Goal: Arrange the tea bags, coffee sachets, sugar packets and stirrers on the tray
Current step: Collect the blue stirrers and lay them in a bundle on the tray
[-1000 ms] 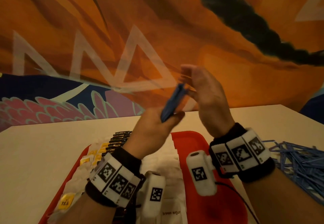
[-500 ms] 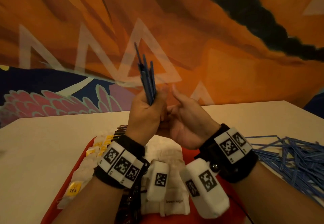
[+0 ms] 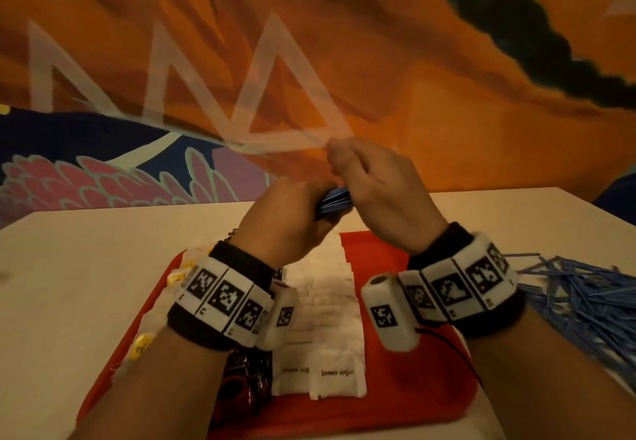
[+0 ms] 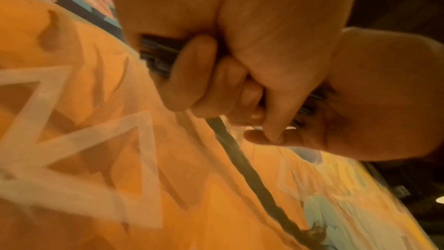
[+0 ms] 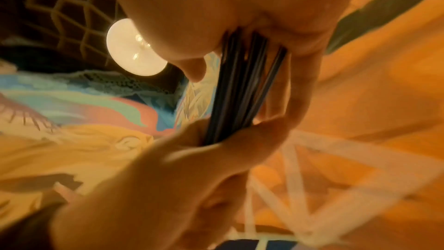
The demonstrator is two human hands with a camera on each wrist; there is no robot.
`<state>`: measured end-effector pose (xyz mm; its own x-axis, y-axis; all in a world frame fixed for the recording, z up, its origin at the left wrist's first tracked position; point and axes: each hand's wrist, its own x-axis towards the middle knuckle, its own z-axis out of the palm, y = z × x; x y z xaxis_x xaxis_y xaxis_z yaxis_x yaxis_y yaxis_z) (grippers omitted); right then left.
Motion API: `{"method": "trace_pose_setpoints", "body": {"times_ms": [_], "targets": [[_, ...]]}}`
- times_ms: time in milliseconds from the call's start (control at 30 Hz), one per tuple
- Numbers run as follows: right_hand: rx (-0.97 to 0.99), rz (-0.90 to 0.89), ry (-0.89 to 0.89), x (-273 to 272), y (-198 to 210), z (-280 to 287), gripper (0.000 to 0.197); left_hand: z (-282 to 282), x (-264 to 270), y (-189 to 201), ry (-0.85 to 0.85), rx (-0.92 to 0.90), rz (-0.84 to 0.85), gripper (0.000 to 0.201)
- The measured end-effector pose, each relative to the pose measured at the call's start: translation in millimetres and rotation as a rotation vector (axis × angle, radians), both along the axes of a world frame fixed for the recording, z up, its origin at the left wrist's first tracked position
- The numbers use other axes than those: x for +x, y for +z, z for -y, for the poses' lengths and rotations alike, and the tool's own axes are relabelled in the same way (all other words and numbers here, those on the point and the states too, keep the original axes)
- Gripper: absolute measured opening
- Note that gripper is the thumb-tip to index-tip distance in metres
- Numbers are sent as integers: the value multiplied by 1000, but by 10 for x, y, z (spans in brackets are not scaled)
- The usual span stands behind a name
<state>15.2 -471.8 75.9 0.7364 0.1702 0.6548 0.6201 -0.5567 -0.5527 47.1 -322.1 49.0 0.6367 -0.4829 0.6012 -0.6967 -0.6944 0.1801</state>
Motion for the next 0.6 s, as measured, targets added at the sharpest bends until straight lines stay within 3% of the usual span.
{"method": "trace_pose_setpoints", "body": {"times_ms": [167,300,367,500,600], "targets": [[-424,-94,1,44,-27,131,24,-64,-22,79,206,187,-99,10],[-761,-30,-174,-75,-117,-59,29,-45,-93,57,255,173,-127,8],[-793,-17,-259,-74,-173,-140,25,-30,-111,45,259,139,-94,25],[-693,-97,-400,-16,-170,-103,8,-37,-133,85,159,148,66,39],[-605,-117,-462,31,-101,42,19,-160,-182,233,-42,-37,-24,39]]}}
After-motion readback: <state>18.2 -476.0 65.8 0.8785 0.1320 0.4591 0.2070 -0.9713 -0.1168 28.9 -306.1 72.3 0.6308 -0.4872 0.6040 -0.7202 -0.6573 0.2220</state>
